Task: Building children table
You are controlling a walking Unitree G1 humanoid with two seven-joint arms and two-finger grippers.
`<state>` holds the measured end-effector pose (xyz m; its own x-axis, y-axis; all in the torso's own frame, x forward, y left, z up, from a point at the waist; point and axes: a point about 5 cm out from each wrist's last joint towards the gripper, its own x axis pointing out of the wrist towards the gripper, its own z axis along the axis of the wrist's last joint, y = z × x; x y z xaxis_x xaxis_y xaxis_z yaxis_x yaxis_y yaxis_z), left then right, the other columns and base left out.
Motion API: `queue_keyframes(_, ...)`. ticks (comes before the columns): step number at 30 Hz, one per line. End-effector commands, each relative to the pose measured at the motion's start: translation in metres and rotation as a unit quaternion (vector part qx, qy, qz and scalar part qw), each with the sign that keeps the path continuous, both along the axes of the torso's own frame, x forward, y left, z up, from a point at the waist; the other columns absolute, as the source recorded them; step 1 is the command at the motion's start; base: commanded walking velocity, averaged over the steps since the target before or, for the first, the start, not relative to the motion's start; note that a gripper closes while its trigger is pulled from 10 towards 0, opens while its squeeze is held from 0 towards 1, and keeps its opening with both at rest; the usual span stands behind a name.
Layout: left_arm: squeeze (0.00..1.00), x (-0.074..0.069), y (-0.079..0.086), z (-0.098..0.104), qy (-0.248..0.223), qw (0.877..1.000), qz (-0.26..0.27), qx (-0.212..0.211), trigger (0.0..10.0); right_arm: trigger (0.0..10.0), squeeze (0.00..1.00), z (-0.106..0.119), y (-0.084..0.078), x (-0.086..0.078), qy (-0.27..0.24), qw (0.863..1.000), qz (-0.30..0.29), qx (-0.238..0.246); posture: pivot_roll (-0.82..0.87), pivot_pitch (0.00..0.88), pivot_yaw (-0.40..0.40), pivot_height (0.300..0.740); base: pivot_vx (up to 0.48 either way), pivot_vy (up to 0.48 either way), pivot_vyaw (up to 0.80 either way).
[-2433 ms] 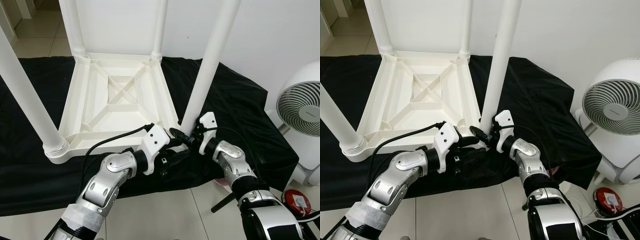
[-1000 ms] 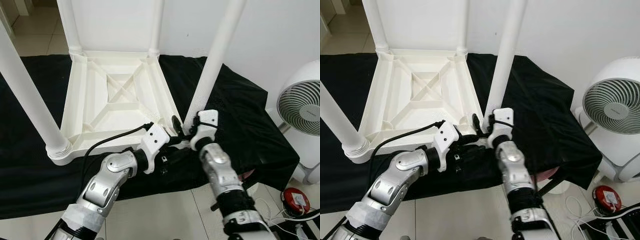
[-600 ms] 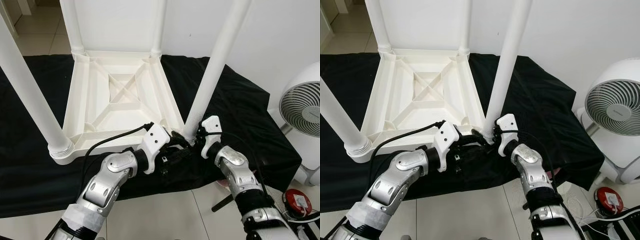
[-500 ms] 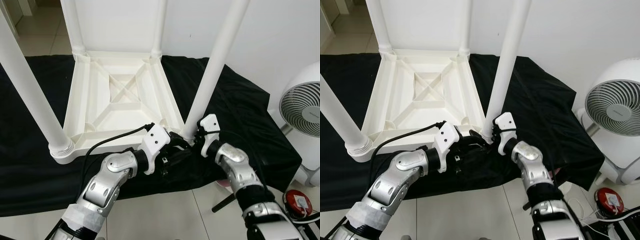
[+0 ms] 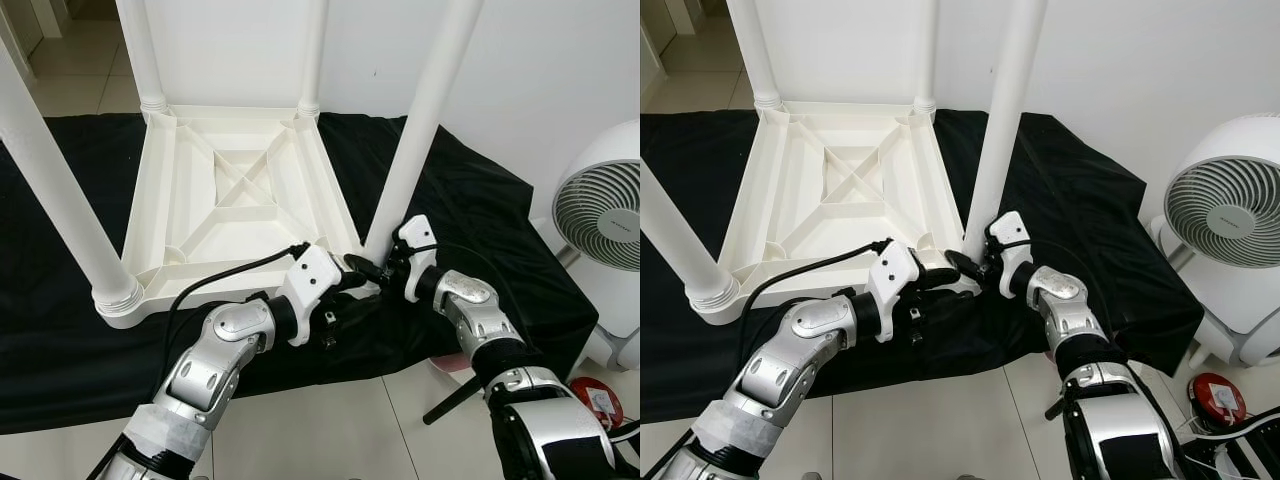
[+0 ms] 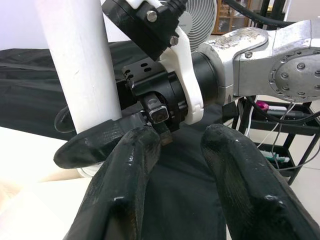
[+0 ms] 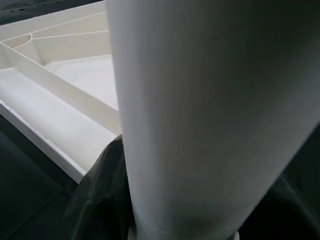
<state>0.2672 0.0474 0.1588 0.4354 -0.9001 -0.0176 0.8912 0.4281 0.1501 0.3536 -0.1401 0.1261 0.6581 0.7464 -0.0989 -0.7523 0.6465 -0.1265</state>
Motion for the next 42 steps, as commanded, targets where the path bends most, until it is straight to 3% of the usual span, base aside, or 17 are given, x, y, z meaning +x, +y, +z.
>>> queue_keyframes(1, 0.00, -0.001, -0.002, 0.001, 0.001, 1.000, -0.008, 0.000, 10.0, 0.0, 0.00, -0.010, 0.001, -0.004, 0.019, 0.999, 0.019, -0.030, -0.05, 0.000, -0.065, 0.740, 0.000, 0.000, 0.00)
queue_keyframes(6, 0.00, -0.001, -0.002, 0.001, 0.002, 1.000, -0.007, 0.000, 10.0, 0.0, 0.00, -0.016, -0.001, -0.006, 0.032, 0.999, 0.026, -0.021, -0.05, 0.000, -0.067, 0.740, 0.000, 0.000, 0.00)
queue_keyframes(7, 0.00, -0.002, -0.002, 0.001, 0.003, 1.000, -0.008, -0.001, 10.0, 8.0, 0.00, -0.016, -0.002, -0.006, 0.028, 0.999, 0.016, -0.013, -0.05, 0.000, -0.071, 0.740, 0.000, 0.000, 0.00)
queue_keyframes(8, 0.00, -0.003, -0.002, 0.000, 0.004, 1.000, -0.008, -0.001, 10.0, 10.0, 0.00, -0.015, -0.002, -0.006, 0.021, 1.000, 0.007, -0.003, -0.05, 0.000, -0.072, 0.740, 0.000, 0.000, 0.00)
queue_keyframes(21, 0.00, -0.004, -0.003, -0.001, 0.007, 1.000, -0.007, -0.003, 10.0, 10.0, 0.00, -0.013, 0.000, -0.005, -0.005, 0.995, -0.099, 0.015, -0.06, 0.000, -0.078, 0.740, 0.000, 0.000, 0.00)
queue_keyframes(23, 0.00, -0.003, -0.003, -0.001, 0.008, 1.000, -0.007, -0.004, 10.0, 10.0, 0.00, -0.016, 0.014, -0.010, 0.008, 0.985, -0.167, 0.041, -0.06, 0.000, -0.076, 0.740, 0.000, 0.000, 0.00)
queue_keyframes(24, 0.00, -0.003, -0.003, -0.001, 0.008, 1.000, -0.007, -0.004, 10.0, 10.0, 0.00, -0.016, 0.014, -0.010, 0.008, 0.985, -0.167, 0.041, -0.06, 0.000, -0.076, 0.740, 0.000, 0.000, 0.00)
queue_keyframes(26, 0.00, -0.003, -0.004, -0.001, 0.008, 1.000, -0.008, -0.005, 10.0, 10.0, 0.00, -0.019, 0.021, -0.013, 0.034, 0.972, -0.221, 0.068, -0.06, 0.000, -0.076, 0.740, 0.000, 0.000, 0.00)
queue_keyframes(30, 0.00, -0.003, -0.004, -0.001, 0.008, 1.000, -0.008, -0.004, 10.0, 10.0, 0.00, -0.017, 0.029, -0.016, 0.036, 0.964, -0.249, 0.089, -0.06, 0.000, -0.075, 0.740, 0.000, 0.000, 0.00)
queue_keyframes(35, 0.00, -0.003, -0.004, -0.001, 0.008, 1.000, -0.009, -0.003, 10.0, 10.0, 0.00, -0.009, 0.046, -0.025, 0.016, 0.940, -0.325, 0.102, -0.05, 0.000, -0.084, 0.740, 0.000, 0.000, 0.00)
queue_keyframes(39, 0.00, -0.004, -0.005, -0.002, 0.008, 1.000, -0.009, -0.004, 10.0, 10.0, 0.00, -0.005, 0.057, -0.030, 0.007, 0.935, -0.342, 0.097, -0.05, 0.000, -0.087, 0.740, 0.000, 0.000, 0.00)
queue_keyframes(42, 0.00, -0.004, -0.005, -0.002, 0.009, 1.000, -0.008, -0.005, 10.0, 10.0, 0.00, 0.002, 0.066, -0.034, -0.006, 0.942, -0.323, 0.095, -0.05, 0.000, -0.093, 0.740, 0.000, 0.000, 0.00)
